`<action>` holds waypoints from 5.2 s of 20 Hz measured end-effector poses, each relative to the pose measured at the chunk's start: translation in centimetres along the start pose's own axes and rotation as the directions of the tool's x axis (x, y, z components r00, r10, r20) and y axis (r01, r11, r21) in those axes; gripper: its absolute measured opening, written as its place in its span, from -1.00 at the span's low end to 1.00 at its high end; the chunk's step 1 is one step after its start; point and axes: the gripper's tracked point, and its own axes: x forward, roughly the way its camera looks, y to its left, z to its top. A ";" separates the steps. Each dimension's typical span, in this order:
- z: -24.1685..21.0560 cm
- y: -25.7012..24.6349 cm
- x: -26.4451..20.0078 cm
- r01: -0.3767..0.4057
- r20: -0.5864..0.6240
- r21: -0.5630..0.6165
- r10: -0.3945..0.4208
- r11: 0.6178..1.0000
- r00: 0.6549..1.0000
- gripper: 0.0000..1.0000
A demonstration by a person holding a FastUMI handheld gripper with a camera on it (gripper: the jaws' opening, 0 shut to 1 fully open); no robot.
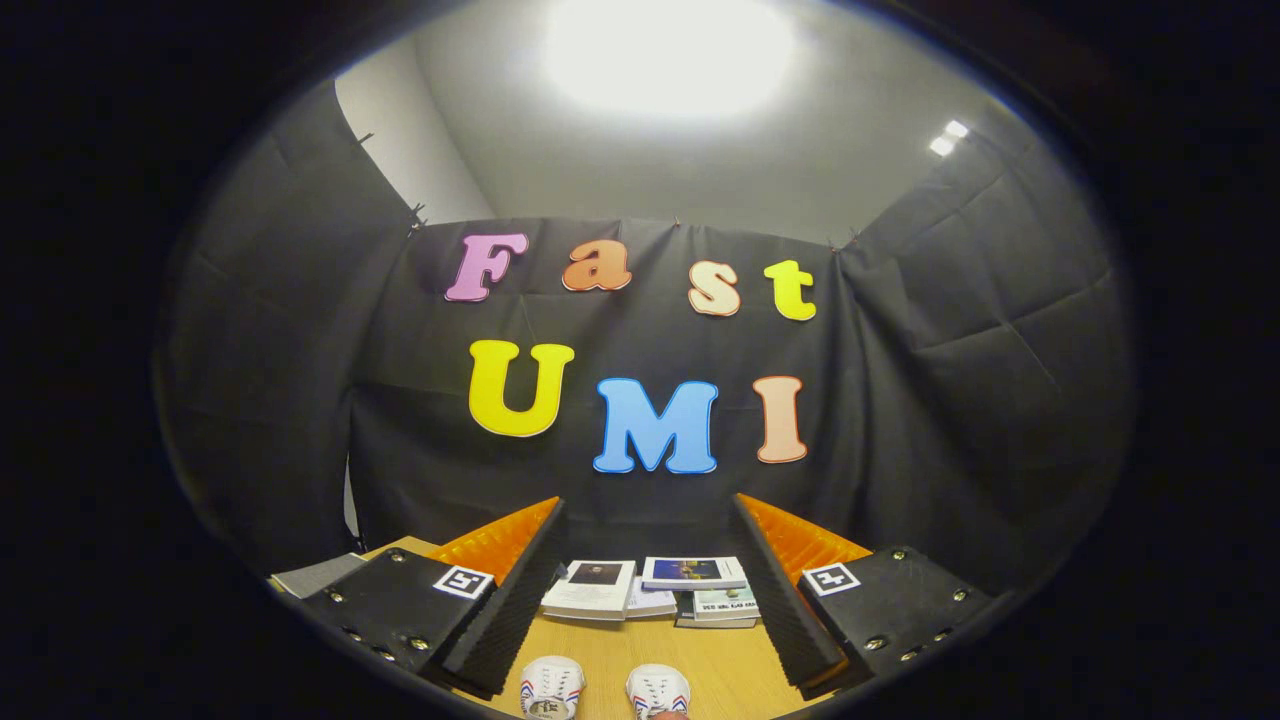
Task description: Open the storage box then place both shoes into the box .Put the left shoe in first, then the right shoe, with the right side of both shoes facing outward in a uniform manner.
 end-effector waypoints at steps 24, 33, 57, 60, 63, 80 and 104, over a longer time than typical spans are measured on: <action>-6.7 7.2 -1.6 -0.144 -0.195 0.424 0.245 0.894 0.950 0.95; -14.2 12.9 -2.9 -0.087 -0.327 0.730 0.458 0.678 0.827 0.97; -25.5 23.6 -6.5 0.234 -0.333 0.942 0.765 0.242 0.551 0.98; -26.3 24.7 -6.8 0.277 -0.313 0.942 0.785 0.187 0.534 0.97; -26.5 25.5 -7.2 0.303 -0.290 0.942 0.805 0.144 0.518 0.97; -26.0 25.9 -6.2 0.292 -0.264 0.948 0.820 0.125 0.507 -0.98; -8.3 35.4 -5.6 -0.109 -0.115 0.979 0.900 0.175 0.420 -0.98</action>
